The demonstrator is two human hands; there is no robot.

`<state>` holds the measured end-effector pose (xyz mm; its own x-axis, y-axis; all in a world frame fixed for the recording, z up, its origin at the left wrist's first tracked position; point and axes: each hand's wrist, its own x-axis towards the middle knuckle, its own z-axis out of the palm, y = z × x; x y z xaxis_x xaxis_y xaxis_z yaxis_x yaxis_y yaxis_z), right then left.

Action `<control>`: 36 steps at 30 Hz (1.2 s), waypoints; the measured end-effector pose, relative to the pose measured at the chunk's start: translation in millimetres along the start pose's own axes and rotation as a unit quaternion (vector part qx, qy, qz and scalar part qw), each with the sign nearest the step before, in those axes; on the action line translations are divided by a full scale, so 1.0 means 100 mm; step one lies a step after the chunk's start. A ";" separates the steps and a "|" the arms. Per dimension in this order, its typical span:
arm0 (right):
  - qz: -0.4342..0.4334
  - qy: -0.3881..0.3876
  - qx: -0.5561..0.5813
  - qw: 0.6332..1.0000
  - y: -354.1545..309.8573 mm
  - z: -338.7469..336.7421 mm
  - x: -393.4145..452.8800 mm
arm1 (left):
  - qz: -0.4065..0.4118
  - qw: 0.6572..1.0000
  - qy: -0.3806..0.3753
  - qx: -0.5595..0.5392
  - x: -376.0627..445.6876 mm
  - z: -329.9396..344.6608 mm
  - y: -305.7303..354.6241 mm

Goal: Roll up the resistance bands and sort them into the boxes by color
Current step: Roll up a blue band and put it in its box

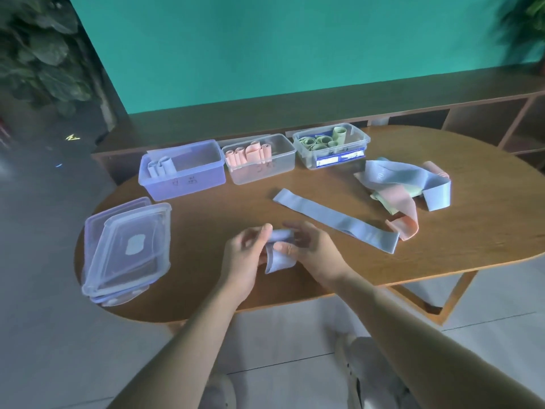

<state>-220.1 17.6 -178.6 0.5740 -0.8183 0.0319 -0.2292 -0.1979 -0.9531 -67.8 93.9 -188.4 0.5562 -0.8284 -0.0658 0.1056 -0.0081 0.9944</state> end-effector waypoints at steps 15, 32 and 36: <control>-0.021 0.118 -0.043 0.992 0.13 0.16 0.52 | 0.105 0.952 0.161 0.239 0.05 -0.07 -0.06; -0.159 0.038 -0.140 0.977 0.14 0.20 0.80 | 0.226 0.901 0.140 0.343 -0.09 -0.20 -0.18; -0.171 0.017 -0.137 0.976 0.09 0.22 0.69 | 0.221 0.906 0.134 0.335 -0.08 -0.21 -0.16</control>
<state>-165.9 -28.8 -191.9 0.6287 -0.6956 0.3476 -0.2331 -0.5950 -0.7692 -56.8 112.3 -205.4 0.6117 -0.6684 0.4232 -0.6509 -0.1211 0.7495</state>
